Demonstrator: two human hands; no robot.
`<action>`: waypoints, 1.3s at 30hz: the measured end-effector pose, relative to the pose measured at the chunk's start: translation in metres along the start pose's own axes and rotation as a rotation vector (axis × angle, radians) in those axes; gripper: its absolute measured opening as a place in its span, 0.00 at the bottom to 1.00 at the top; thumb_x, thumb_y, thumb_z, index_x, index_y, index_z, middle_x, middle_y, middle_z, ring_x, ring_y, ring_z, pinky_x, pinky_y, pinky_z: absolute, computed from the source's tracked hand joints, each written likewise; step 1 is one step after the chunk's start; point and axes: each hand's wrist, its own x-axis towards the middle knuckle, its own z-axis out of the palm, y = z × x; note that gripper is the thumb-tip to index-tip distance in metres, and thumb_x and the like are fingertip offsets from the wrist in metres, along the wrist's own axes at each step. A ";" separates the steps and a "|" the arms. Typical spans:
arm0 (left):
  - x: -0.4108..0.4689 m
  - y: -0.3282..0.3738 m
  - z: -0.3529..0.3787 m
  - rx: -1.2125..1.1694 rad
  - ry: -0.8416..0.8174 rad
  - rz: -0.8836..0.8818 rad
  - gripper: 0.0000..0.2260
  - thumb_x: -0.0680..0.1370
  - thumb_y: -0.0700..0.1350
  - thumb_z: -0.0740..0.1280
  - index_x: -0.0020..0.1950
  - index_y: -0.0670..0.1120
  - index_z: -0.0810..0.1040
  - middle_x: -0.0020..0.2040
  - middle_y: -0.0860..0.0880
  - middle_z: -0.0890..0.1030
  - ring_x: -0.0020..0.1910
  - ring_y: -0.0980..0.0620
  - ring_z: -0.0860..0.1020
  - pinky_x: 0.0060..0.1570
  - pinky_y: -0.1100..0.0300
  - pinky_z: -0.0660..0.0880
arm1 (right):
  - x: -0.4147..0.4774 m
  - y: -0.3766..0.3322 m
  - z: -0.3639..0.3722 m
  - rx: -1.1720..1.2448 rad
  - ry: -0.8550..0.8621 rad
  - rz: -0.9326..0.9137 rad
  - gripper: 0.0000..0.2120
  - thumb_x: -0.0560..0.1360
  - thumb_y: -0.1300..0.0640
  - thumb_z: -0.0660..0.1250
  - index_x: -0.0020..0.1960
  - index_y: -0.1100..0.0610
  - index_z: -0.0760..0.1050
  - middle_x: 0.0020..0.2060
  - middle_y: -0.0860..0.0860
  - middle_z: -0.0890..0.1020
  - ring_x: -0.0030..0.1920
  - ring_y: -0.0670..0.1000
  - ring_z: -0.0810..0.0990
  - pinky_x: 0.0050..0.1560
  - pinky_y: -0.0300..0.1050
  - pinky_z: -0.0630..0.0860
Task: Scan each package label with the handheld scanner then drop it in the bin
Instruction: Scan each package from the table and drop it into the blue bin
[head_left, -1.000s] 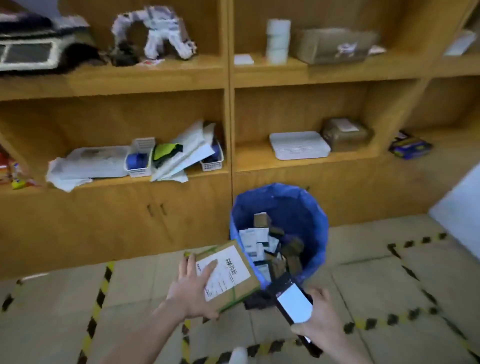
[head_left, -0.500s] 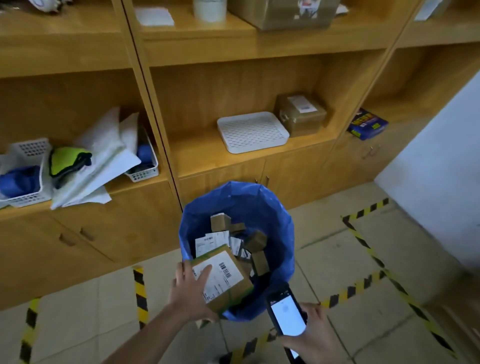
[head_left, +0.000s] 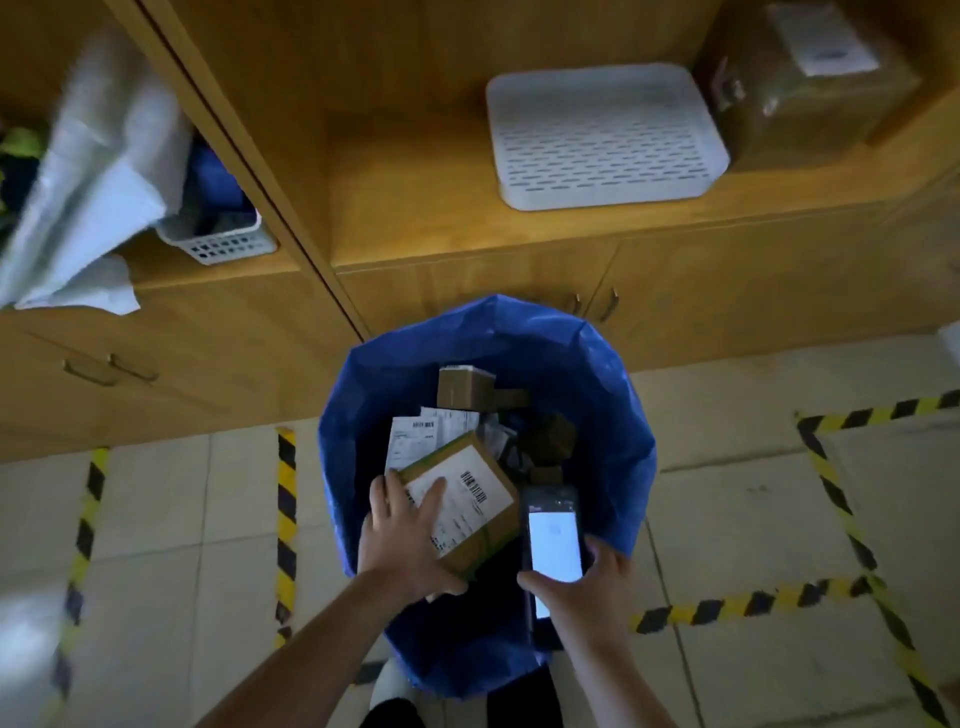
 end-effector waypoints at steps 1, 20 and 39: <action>0.016 0.006 0.011 -0.008 -0.005 -0.002 0.61 0.51 0.73 0.70 0.76 0.60 0.42 0.75 0.41 0.41 0.74 0.36 0.40 0.68 0.42 0.63 | 0.019 0.001 0.009 0.020 -0.006 0.022 0.38 0.56 0.52 0.80 0.62 0.58 0.72 0.59 0.54 0.72 0.61 0.53 0.69 0.54 0.43 0.69; 0.182 0.059 0.230 -0.113 -0.006 0.080 0.54 0.65 0.69 0.70 0.78 0.56 0.38 0.75 0.40 0.27 0.75 0.39 0.30 0.72 0.40 0.60 | 0.197 0.110 0.135 0.073 -0.122 0.235 0.40 0.52 0.52 0.77 0.62 0.59 0.72 0.56 0.59 0.75 0.56 0.58 0.77 0.57 0.56 0.77; 0.016 -0.049 0.068 -0.220 0.227 -0.002 0.22 0.77 0.54 0.61 0.70 0.51 0.67 0.65 0.50 0.69 0.65 0.48 0.68 0.60 0.54 0.69 | 0.037 0.020 0.077 -0.094 -0.241 -0.103 0.39 0.55 0.61 0.81 0.64 0.62 0.70 0.61 0.59 0.68 0.61 0.54 0.68 0.62 0.46 0.65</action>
